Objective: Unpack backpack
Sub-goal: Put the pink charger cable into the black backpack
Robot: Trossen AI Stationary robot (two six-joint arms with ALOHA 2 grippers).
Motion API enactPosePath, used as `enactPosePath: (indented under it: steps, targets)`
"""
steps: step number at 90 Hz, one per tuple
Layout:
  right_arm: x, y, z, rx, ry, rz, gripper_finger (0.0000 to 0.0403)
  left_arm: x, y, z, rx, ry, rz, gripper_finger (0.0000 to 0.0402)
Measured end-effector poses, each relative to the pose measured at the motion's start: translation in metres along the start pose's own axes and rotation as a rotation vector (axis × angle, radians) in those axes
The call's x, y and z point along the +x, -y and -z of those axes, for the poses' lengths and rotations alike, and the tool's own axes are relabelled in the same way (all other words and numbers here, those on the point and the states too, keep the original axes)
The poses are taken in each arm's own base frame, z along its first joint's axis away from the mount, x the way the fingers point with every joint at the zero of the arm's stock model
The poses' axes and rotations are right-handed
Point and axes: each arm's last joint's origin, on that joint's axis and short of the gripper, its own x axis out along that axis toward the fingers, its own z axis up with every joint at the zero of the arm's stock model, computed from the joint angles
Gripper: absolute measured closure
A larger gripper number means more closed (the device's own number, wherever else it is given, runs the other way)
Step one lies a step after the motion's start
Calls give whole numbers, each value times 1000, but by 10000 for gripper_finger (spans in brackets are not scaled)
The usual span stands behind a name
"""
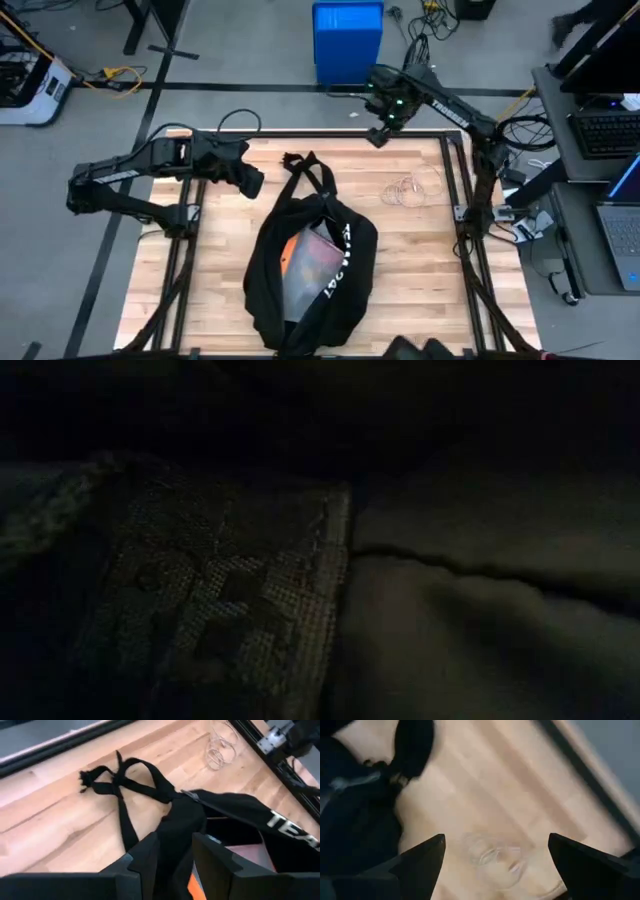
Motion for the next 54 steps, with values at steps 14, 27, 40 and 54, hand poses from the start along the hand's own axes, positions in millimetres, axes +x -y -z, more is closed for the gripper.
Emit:
enactPosePath:
  steps: [14,27,40,54]
  targets:
    - [14,11,46,29,-98,-25,64,0,-3,-3,-13,37,-39,290]
    - [29,15,85,171,-20,-26,64,4,-4,-8,-21,66,-59,290]
    - [54,10,111,296,101,-55,64,11,-4,-14,12,86,-77,290]
    - [92,14,126,456,86,-62,64,24,-3,-19,22,55,-69,290]
